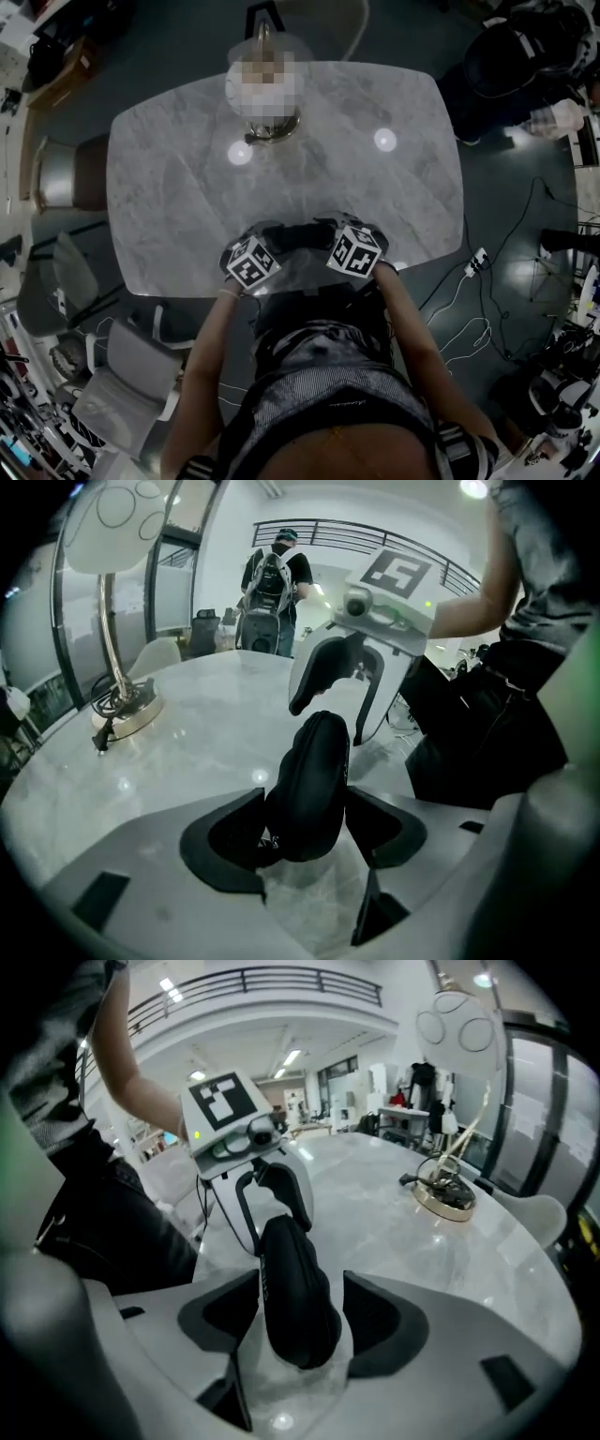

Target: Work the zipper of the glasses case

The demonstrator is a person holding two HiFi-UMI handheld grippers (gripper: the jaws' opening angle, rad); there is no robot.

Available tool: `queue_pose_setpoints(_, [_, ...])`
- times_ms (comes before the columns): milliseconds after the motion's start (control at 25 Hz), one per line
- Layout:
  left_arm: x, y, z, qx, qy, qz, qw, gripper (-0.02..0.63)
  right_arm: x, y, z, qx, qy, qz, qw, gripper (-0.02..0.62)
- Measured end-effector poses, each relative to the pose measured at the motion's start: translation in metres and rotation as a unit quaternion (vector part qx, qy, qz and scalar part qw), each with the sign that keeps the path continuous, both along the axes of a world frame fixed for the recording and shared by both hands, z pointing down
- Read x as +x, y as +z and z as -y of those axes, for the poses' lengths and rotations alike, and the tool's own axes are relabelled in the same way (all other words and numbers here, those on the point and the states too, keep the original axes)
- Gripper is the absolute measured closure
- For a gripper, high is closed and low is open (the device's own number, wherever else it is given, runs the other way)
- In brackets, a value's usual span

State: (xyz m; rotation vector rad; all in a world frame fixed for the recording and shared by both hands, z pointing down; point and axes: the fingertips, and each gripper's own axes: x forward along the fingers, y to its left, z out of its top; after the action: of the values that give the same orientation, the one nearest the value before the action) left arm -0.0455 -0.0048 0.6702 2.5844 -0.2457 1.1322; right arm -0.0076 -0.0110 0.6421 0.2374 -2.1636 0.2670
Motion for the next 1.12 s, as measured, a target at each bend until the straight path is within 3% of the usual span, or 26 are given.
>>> queue_pose_setpoints(120, [0.000, 0.000, -0.002, 0.012, -0.008, 0.004, 0.9999, 0.336, -0.002, 0.018, -0.008, -0.009, -0.053, -0.045, 0.998, 0.282])
queue_pose_setpoints(400, [0.001, 0.001, -0.005, 0.036, -0.010, 0.014, 0.9992, 0.336, -0.010, 0.041, -0.013, -0.016, -0.106, -0.093, 0.990, 0.278])
queue_pose_setpoints(480, [0.000, 0.000, -0.007, 0.024, -0.023, 0.002, 0.9995, 0.334, -0.010, 0.041, -0.015, -0.014, -0.110, -0.095, 0.989, 0.279])
queue_pose_setpoints(600, [-0.010, -0.008, -0.002, -0.031, -0.089, -0.054, 0.9941, 0.334, -0.010, 0.041, -0.016, -0.003, -0.109, -0.090, 0.990, 0.279])
queue_pose_setpoints(680, [-0.024, -0.012, 0.001, -0.087, -0.147, -0.097, 0.9806, 0.334, -0.010, 0.040, -0.016, 0.010, -0.109, -0.087, 0.990, 0.279])
queue_pose_setpoints(800, [-0.042, -0.020, 0.001, -0.177, -0.214, -0.168, 0.9458, 0.336, -0.011, 0.040, -0.018, 0.035, -0.110, -0.085, 0.990, 0.279])
queue_pose_setpoints(920, [-0.049, -0.022, -0.001, -0.248, -0.246, -0.217, 0.9114, 0.363, -0.012, 0.039, -0.019, 0.060, -0.114, -0.086, 0.988, 0.279])
queue_pose_setpoints(1120, [-0.051, -0.018, 0.006, -0.318, -0.276, -0.269, 0.8662, 0.408, -0.013, 0.038, -0.023, 0.089, -0.127, -0.090, 0.984, 0.279])
